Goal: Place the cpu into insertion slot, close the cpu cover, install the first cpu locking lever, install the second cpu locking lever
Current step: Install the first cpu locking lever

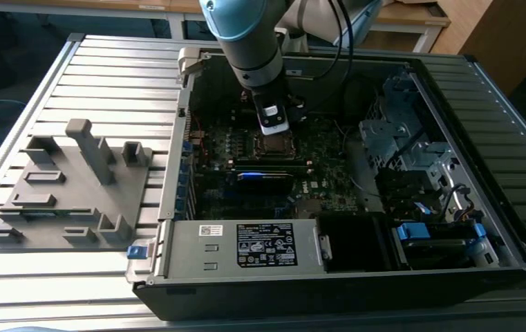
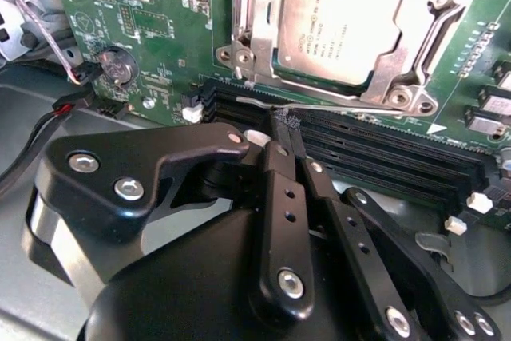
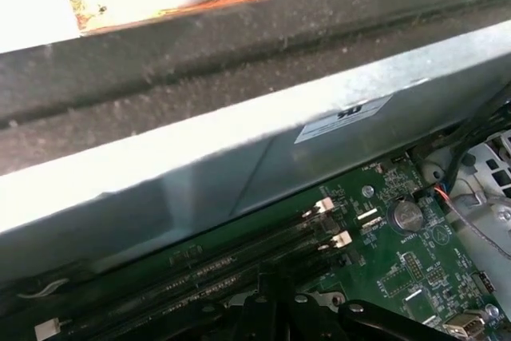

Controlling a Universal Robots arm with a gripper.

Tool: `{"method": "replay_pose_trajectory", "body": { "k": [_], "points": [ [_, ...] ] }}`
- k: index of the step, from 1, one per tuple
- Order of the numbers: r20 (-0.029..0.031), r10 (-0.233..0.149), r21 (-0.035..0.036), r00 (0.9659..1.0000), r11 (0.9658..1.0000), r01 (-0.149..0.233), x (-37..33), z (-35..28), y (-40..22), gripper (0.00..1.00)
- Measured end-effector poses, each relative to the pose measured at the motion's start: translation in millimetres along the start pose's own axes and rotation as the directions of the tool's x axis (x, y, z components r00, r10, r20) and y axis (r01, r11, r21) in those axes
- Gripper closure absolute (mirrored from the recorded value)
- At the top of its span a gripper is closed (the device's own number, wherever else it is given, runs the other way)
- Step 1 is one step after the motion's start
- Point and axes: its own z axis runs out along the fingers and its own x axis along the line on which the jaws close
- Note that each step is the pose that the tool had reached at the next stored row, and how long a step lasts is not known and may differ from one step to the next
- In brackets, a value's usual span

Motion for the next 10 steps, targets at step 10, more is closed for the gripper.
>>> {"method": "replay_pose_trajectory", "body": {
  "k": [10],
  "points": [
    [0.0012, -0.001, 0.0034, 1.0000, 1.0000, 0.001, -1.5, -1.0, 0.9, 0.89]
  ]
}}
